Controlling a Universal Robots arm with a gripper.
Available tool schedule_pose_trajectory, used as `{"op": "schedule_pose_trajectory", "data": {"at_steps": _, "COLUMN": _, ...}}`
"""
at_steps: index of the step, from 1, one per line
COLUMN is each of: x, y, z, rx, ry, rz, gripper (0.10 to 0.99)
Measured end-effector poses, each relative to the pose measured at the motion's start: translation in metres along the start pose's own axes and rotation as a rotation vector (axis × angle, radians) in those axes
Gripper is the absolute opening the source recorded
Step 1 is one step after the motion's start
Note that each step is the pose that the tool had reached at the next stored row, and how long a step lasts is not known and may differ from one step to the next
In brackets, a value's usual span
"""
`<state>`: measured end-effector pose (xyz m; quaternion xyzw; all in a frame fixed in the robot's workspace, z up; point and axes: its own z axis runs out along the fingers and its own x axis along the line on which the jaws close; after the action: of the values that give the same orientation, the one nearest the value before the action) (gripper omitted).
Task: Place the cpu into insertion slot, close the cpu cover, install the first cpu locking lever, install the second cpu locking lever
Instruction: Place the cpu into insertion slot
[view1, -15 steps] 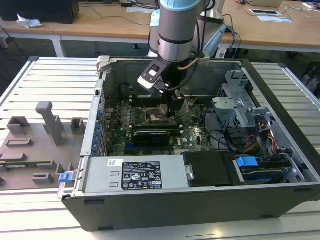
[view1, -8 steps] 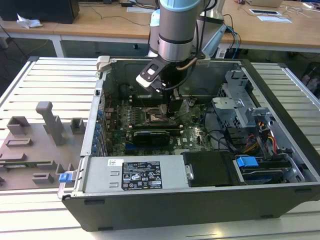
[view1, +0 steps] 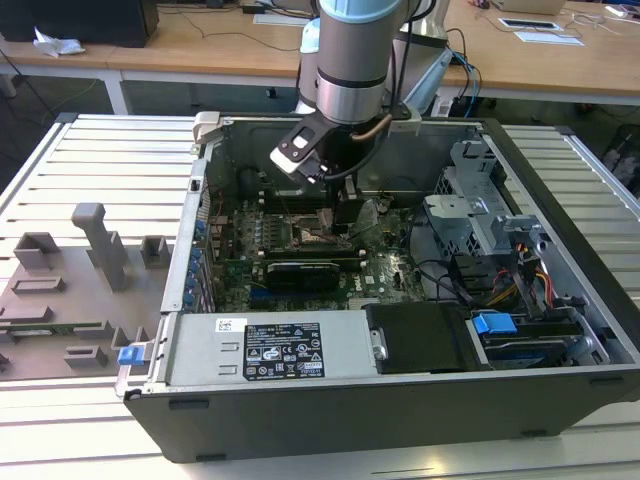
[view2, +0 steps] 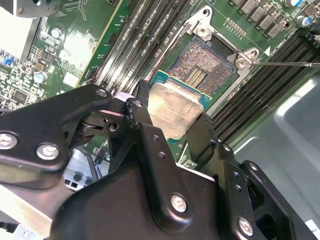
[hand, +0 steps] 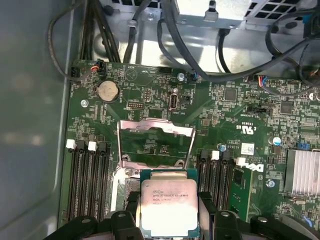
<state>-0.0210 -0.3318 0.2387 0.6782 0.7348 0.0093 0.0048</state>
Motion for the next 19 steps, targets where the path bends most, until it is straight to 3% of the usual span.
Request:
{"op": "schedule_pose_trajectory", "data": {"at_steps": 14, "x": 0.0000, "y": 0.0000, "z": 0.0001, "rx": 0.000, "ry": -0.0047, "rz": 0.105, "gripper": 0.541}}
{"op": "schedule_pose_trajectory", "data": {"at_steps": 19, "x": 0.0000, "y": 0.0000, "z": 0.0001, "rx": 0.000, "ry": -0.0048, "rz": 0.107, "gripper": 0.541}}
